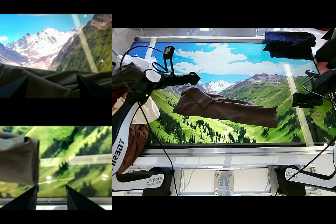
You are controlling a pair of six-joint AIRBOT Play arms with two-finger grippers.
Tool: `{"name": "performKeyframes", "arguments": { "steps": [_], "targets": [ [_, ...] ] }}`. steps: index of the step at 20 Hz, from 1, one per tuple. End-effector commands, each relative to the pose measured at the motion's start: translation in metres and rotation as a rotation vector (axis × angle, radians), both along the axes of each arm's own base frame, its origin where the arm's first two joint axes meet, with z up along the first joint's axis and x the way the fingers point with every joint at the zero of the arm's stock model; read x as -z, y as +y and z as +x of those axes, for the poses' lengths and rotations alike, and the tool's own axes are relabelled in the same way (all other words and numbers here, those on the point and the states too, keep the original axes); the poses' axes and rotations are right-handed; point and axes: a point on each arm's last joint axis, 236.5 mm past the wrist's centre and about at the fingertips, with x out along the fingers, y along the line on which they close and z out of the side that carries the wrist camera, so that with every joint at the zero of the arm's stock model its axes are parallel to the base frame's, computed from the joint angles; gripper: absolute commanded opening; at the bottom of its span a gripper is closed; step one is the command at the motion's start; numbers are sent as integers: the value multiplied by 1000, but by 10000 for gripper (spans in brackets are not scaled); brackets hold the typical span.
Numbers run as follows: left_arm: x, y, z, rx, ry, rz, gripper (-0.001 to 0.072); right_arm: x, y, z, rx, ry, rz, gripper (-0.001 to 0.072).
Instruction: Fold the shirts.
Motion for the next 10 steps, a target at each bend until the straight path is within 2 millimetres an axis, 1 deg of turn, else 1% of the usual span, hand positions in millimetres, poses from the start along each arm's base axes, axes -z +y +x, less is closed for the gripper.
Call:
{"name": "performKeyframes", "arguments": {
  "steps": [1, 2, 3, 5, 6, 7, 8, 9, 10],
  "targets": [
    [1, -4, -7, 22, 18, -2, 698, 13, 6, -3, 82, -116, 242, 399],
    [1, -4, -7, 22, 18, -2, 698, 30, 8, -15, 137, -97, 307, 453],
    [1, -4, -6, 22, 19, -1, 698, 48, 15, -24, 185, -91, 375, 459],
    [2, -5, -7, 24, 23, -1, 698, 80, 31, -34, 271, -107, 466, 536],
    [3, -7, -7, 26, 26, -5, 698, 96, 37, -41, 289, -99, 473, 537],
    [4, -8, -7, 29, 27, -4, 698, 110, 42, -49, 309, -78, 481, 554],
    [4, -10, -8, 33, 28, -5, 697, 118, 48, -53, 332, -60, 505, 555],
    [4, -12, -9, 38, 27, -4, 697, 121, 55, -54, 329, -54, 541, 555],
    [4, -16, -10, 46, 27, -4, 697, 121, 61, -50, 337, -58, 578, 555]
  ]
}}
